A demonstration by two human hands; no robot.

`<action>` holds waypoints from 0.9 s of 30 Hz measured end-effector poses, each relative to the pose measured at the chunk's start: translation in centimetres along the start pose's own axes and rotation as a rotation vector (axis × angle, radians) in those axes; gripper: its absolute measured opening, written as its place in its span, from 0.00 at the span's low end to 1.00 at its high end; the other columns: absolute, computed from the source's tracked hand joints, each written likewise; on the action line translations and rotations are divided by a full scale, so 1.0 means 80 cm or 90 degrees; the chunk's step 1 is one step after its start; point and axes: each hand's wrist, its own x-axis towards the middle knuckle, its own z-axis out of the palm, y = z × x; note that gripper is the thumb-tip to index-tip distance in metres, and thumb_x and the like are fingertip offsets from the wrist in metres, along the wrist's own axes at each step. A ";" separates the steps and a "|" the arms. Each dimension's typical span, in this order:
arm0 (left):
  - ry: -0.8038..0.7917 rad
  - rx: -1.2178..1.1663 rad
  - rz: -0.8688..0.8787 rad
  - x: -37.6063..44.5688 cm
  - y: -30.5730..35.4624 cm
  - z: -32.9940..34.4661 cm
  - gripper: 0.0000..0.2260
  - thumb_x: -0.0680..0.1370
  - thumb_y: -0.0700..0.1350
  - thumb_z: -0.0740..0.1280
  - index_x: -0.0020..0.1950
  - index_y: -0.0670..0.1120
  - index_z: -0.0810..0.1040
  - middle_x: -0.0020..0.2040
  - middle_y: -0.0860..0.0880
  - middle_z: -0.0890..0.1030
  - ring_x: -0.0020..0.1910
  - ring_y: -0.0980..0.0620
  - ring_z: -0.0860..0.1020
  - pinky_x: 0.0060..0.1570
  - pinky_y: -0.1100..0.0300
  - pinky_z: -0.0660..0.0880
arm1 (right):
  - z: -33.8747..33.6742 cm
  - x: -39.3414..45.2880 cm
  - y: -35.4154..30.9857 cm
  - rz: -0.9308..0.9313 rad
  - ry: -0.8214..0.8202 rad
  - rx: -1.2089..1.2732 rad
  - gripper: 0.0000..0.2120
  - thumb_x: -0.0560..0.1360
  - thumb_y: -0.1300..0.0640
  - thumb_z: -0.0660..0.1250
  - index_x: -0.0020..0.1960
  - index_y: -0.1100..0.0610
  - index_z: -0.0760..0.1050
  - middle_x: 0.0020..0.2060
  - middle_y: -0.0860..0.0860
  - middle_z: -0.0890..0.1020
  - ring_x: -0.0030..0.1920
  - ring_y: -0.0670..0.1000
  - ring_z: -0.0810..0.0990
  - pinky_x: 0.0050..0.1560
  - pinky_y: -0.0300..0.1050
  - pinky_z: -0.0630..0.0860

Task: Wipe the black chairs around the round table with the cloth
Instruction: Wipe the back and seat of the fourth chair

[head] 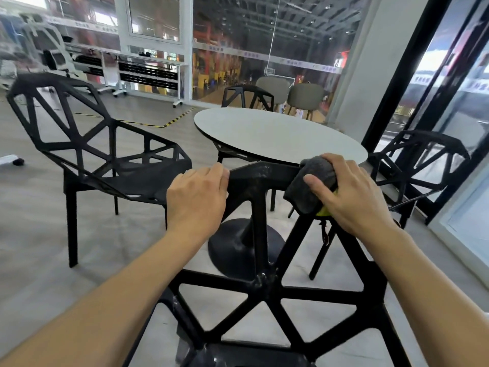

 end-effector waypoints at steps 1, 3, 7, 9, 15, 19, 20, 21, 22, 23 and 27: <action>-0.015 -0.004 -0.017 0.000 0.001 -0.002 0.12 0.85 0.49 0.56 0.41 0.50 0.66 0.33 0.51 0.74 0.34 0.49 0.64 0.38 0.55 0.59 | 0.005 0.003 -0.004 0.001 -0.008 -0.028 0.29 0.76 0.27 0.57 0.67 0.46 0.67 0.57 0.52 0.77 0.59 0.56 0.75 0.60 0.56 0.72; -0.039 -0.029 -0.041 0.002 0.004 -0.006 0.13 0.86 0.50 0.53 0.42 0.50 0.65 0.34 0.53 0.69 0.35 0.49 0.65 0.39 0.55 0.59 | 0.010 0.011 -0.012 -0.015 0.006 -0.053 0.29 0.76 0.29 0.57 0.65 0.49 0.68 0.54 0.53 0.76 0.56 0.57 0.75 0.57 0.56 0.73; -0.065 -0.054 -0.026 0.005 0.002 -0.006 0.13 0.86 0.51 0.52 0.43 0.50 0.66 0.36 0.52 0.69 0.37 0.45 0.70 0.39 0.54 0.60 | 0.035 0.034 -0.071 -0.127 0.039 -0.078 0.25 0.79 0.33 0.56 0.63 0.52 0.71 0.53 0.54 0.77 0.52 0.57 0.76 0.56 0.54 0.72; -0.078 -0.061 -0.013 0.006 -0.007 -0.001 0.12 0.85 0.52 0.52 0.44 0.50 0.67 0.39 0.48 0.76 0.41 0.41 0.76 0.37 0.53 0.62 | 0.054 0.049 -0.124 -0.190 0.033 -0.036 0.24 0.79 0.35 0.57 0.61 0.53 0.72 0.51 0.54 0.78 0.51 0.57 0.76 0.53 0.53 0.72; -0.056 -0.070 0.019 0.003 -0.019 0.000 0.13 0.84 0.51 0.52 0.43 0.48 0.67 0.35 0.46 0.76 0.38 0.38 0.76 0.34 0.52 0.63 | 0.058 0.050 -0.131 -0.249 0.060 0.022 0.20 0.78 0.39 0.62 0.60 0.53 0.74 0.47 0.52 0.78 0.48 0.54 0.76 0.47 0.49 0.72; -0.057 -0.056 0.019 0.001 -0.017 0.003 0.16 0.84 0.52 0.50 0.43 0.46 0.69 0.34 0.47 0.73 0.35 0.39 0.74 0.34 0.52 0.64 | 0.022 0.013 -0.010 -0.070 0.082 -0.009 0.18 0.78 0.38 0.61 0.59 0.51 0.72 0.48 0.52 0.77 0.48 0.55 0.77 0.45 0.49 0.72; -0.054 -0.051 0.014 0.000 -0.015 0.003 0.16 0.84 0.52 0.50 0.43 0.46 0.69 0.34 0.46 0.74 0.35 0.39 0.74 0.34 0.53 0.64 | 0.013 -0.003 0.017 -0.029 0.093 -0.017 0.18 0.78 0.38 0.61 0.58 0.50 0.72 0.47 0.52 0.77 0.47 0.56 0.77 0.44 0.49 0.73; -0.050 -0.049 0.006 0.000 -0.014 0.004 0.16 0.84 0.51 0.51 0.43 0.45 0.70 0.35 0.46 0.75 0.35 0.39 0.74 0.34 0.53 0.64 | 0.005 -0.019 0.036 -0.001 0.107 -0.023 0.18 0.78 0.38 0.61 0.58 0.50 0.72 0.47 0.52 0.78 0.47 0.57 0.78 0.43 0.50 0.74; -0.049 -0.050 -0.001 0.000 -0.012 0.003 0.16 0.84 0.51 0.51 0.43 0.45 0.70 0.35 0.45 0.76 0.36 0.39 0.74 0.34 0.52 0.64 | 0.000 -0.033 0.048 0.021 0.122 -0.024 0.17 0.78 0.39 0.62 0.57 0.51 0.72 0.46 0.52 0.78 0.46 0.58 0.78 0.42 0.50 0.72; -0.053 -0.051 -0.008 -0.001 -0.010 0.001 0.16 0.84 0.52 0.50 0.44 0.45 0.71 0.37 0.44 0.77 0.37 0.39 0.74 0.35 0.52 0.65 | -0.001 -0.042 0.051 0.042 0.130 -0.025 0.16 0.78 0.40 0.63 0.57 0.52 0.73 0.46 0.52 0.78 0.46 0.58 0.78 0.41 0.49 0.70; -0.096 -0.045 -0.003 0.003 -0.009 -0.003 0.16 0.84 0.51 0.50 0.49 0.46 0.74 0.43 0.44 0.81 0.43 0.39 0.77 0.39 0.52 0.64 | 0.014 -0.025 0.014 0.095 0.154 -0.058 0.20 0.80 0.40 0.60 0.58 0.56 0.72 0.49 0.57 0.78 0.48 0.61 0.77 0.43 0.50 0.68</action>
